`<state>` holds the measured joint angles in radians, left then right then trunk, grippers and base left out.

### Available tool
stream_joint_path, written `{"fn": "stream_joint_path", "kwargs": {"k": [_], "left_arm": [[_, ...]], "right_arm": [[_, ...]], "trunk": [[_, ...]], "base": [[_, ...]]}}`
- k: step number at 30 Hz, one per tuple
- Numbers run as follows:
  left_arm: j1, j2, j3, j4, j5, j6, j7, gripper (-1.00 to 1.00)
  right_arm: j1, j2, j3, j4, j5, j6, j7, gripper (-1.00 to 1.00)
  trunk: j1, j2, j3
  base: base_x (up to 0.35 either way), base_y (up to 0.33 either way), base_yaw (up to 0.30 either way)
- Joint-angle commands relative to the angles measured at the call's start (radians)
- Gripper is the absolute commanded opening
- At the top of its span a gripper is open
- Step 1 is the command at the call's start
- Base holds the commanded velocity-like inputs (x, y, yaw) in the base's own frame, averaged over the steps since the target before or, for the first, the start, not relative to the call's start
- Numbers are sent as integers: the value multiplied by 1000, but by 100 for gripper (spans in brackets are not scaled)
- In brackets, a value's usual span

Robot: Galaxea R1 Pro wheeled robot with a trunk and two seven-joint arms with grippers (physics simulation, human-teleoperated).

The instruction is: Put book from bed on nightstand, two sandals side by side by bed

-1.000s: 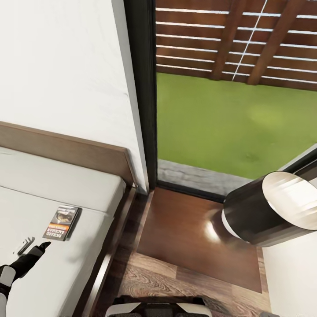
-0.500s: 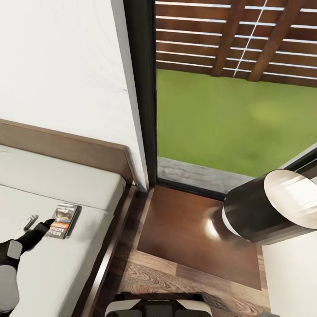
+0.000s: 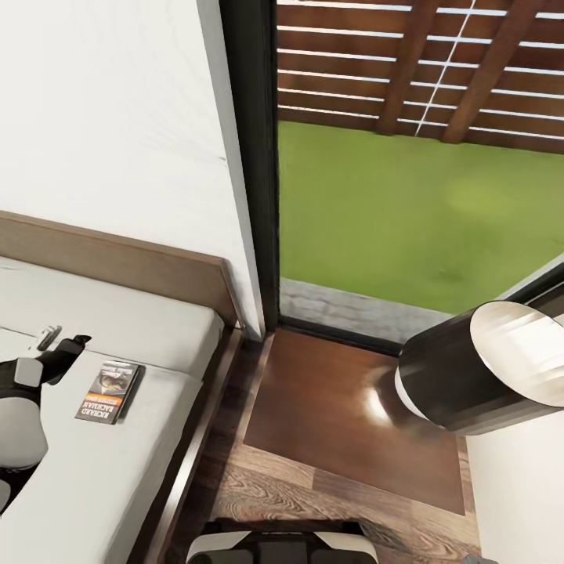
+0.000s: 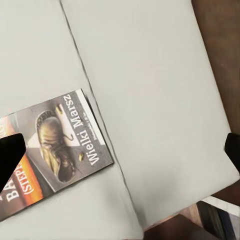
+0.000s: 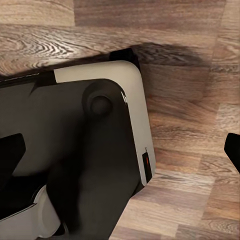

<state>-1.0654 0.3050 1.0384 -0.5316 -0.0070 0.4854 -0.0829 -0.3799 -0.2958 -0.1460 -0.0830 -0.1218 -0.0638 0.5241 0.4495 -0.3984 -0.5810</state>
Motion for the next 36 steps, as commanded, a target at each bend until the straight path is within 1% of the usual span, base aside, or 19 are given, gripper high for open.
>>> {"fn": "stream_joint_path", "kwargs": {"k": [1,8,22,31,36], "left_arm": [[-2,1,7,0,-1,6,-2,100],[-5,5,6,1,-2,4,9,100],[-5,2,5,-2,-4,5,8,100],[-5,-5,3,1,-4,4,6,100],[-5,-5,-15,1,-5,4,6,100]], "right_arm": [[-1,0,-2,2,-7,-1,5,100],[-1,0,-1,1,-7,-1,6,100],[-1,0,0,1,-7,-1,7,100],[-1,0,0,0,-7,-1,7,100],[-1,0,0,1,-7,-1,7,100]], "trunk": [[1,-2,-1],[1,-2,-1],[1,-2,-2],[1,-2,-14],[1,-2,-22]], "base": [[0,0,0],[0,0,0],[0,0,0],[0,0,0],[0,0,0]]}}
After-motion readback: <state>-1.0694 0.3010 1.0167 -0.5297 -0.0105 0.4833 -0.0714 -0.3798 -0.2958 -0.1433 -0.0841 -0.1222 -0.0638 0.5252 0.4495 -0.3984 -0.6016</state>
